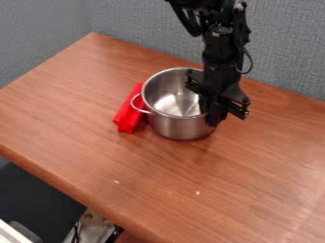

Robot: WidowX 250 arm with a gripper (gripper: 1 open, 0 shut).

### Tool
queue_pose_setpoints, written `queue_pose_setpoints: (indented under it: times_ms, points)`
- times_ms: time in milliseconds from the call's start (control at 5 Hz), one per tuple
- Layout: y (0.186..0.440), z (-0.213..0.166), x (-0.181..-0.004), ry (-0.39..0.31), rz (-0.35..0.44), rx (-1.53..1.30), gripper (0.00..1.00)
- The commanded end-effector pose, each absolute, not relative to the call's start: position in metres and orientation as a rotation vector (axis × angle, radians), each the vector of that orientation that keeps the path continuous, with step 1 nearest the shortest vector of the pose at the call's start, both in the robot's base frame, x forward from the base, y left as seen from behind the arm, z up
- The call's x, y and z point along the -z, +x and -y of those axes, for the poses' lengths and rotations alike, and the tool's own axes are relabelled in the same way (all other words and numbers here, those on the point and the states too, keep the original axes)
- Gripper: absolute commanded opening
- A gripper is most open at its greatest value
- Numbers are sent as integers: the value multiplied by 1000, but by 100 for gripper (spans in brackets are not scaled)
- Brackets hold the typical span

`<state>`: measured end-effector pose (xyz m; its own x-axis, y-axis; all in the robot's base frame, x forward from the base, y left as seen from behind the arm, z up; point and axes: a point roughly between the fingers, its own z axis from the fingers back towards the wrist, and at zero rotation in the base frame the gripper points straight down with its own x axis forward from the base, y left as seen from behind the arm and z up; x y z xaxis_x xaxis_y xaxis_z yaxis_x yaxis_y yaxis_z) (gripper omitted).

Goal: Move the red object from the metal pot to the table

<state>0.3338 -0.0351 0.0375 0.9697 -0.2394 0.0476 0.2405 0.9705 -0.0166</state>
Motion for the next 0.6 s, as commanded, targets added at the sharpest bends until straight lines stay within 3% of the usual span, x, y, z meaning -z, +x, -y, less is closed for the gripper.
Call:
queue_pose_setpoints:
  times_ms: [0, 400]
  points:
    - [332, 23, -41, -28, 50, 198, 0]
    - [327, 21, -42, -34, 47, 184, 0]
